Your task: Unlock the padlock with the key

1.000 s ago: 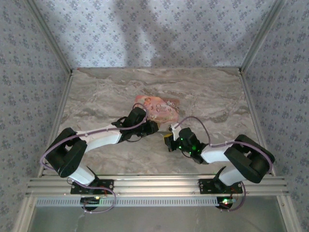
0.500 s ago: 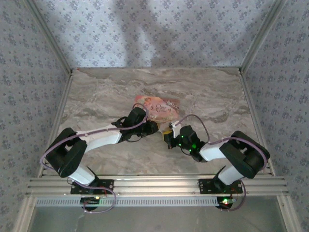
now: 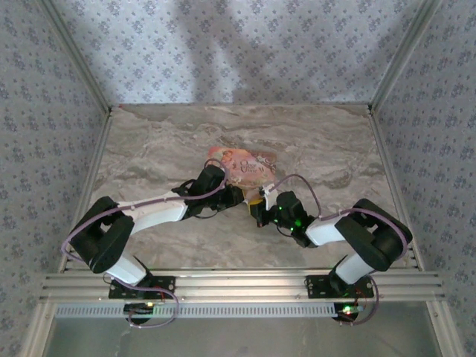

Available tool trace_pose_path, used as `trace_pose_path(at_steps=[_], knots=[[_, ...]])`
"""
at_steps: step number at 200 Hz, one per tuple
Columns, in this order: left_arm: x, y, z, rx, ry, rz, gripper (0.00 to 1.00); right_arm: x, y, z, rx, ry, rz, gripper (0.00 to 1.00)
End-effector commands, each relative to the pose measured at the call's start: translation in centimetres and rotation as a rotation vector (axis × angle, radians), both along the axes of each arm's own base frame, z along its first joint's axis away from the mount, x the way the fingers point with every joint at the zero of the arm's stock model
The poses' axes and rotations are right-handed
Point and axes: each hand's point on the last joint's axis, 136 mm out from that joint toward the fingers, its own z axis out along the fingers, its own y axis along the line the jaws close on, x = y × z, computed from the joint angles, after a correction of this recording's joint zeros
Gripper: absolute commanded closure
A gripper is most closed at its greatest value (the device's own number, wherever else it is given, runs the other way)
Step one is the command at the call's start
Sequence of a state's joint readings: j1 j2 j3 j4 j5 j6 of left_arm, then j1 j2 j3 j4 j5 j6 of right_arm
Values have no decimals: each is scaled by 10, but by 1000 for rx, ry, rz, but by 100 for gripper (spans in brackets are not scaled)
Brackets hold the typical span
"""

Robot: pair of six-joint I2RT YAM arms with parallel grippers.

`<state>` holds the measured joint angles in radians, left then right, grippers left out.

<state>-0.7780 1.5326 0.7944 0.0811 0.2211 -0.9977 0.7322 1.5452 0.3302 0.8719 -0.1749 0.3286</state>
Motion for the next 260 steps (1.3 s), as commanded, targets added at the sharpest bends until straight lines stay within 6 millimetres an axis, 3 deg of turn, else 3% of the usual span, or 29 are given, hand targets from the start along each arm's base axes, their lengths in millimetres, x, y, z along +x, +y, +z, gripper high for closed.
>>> trace_pose_path(at_steps=[1, 159, 260], knots=[[10, -11, 38, -89, -61, -2, 75, 5, 7, 12, 48, -18, 7, 100], [9, -11, 37, -93, -53, 3, 76, 3, 5, 14, 68, -13, 8, 100], [6, -12, 43, -109, -49, -3, 76, 13, 11, 30, 69, -128, -14, 100]])
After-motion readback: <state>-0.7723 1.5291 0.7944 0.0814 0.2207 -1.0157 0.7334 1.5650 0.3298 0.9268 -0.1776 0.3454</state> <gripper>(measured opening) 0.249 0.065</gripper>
